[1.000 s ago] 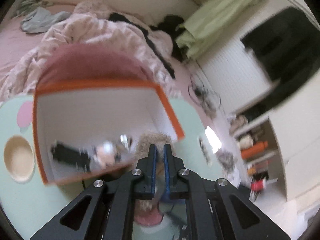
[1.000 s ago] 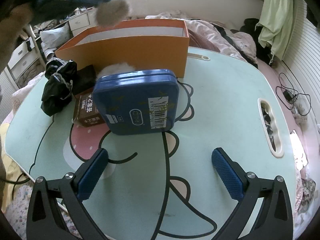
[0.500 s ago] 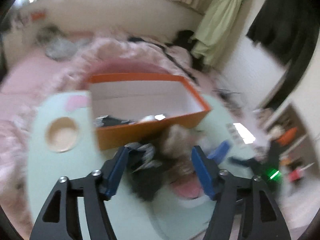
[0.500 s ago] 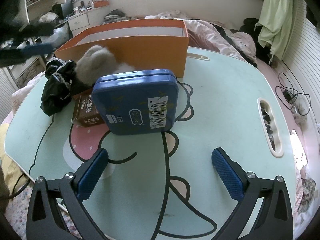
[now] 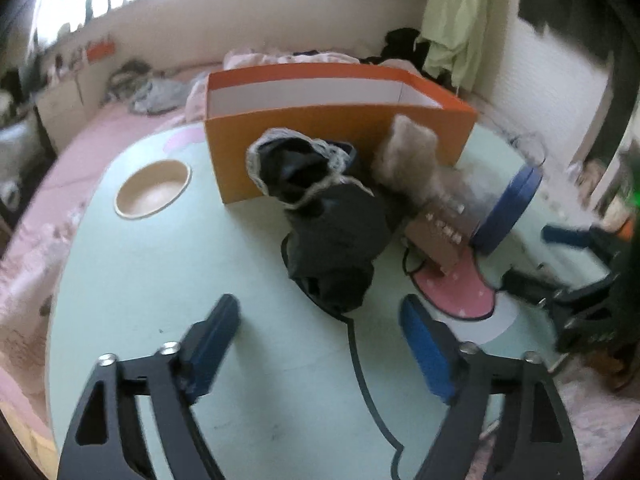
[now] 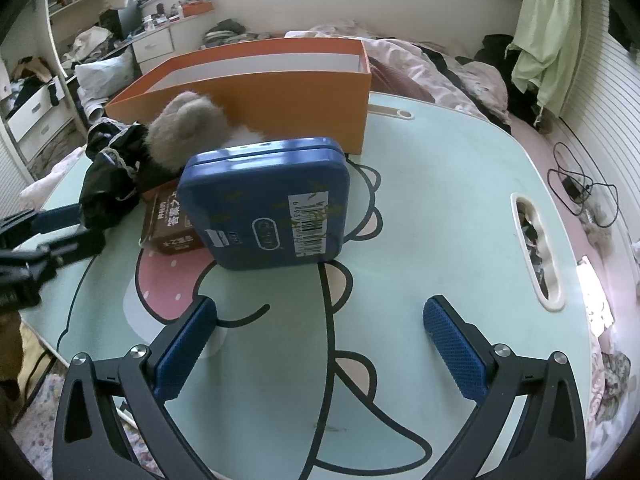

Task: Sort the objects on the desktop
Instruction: 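Lift the grey pompom out and set it beside the brown carton, left gripper, then reach into the box with the right gripper and grasp the green toy car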

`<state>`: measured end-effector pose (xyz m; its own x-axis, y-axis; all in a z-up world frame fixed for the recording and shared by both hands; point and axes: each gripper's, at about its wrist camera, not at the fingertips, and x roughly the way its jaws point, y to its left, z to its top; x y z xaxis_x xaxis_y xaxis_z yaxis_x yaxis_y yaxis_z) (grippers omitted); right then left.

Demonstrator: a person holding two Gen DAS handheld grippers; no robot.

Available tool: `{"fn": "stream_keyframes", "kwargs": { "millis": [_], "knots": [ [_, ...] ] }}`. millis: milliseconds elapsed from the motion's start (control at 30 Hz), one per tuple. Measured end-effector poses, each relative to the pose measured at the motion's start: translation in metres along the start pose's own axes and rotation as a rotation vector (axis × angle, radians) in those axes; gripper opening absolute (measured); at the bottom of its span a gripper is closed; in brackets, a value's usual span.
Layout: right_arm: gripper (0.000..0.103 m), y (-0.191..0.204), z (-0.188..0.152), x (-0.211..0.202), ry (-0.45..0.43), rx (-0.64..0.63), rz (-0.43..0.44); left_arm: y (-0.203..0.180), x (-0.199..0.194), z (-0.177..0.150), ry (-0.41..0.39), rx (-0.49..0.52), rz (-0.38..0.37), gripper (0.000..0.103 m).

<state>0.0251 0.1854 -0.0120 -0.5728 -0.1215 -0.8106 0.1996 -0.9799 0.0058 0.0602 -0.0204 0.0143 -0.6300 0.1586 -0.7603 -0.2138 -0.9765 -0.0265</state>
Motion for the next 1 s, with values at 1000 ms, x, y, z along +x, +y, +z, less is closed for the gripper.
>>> {"fn": "stream_keyframes", "kwargs": {
  "millis": [1000],
  "knots": [
    [0.103, -0.021, -0.014, -0.03, -0.078, 0.135, 0.028, -0.025, -0.003, -0.019, -0.053, 0.054, -0.006, 0.103]
  ]
}}
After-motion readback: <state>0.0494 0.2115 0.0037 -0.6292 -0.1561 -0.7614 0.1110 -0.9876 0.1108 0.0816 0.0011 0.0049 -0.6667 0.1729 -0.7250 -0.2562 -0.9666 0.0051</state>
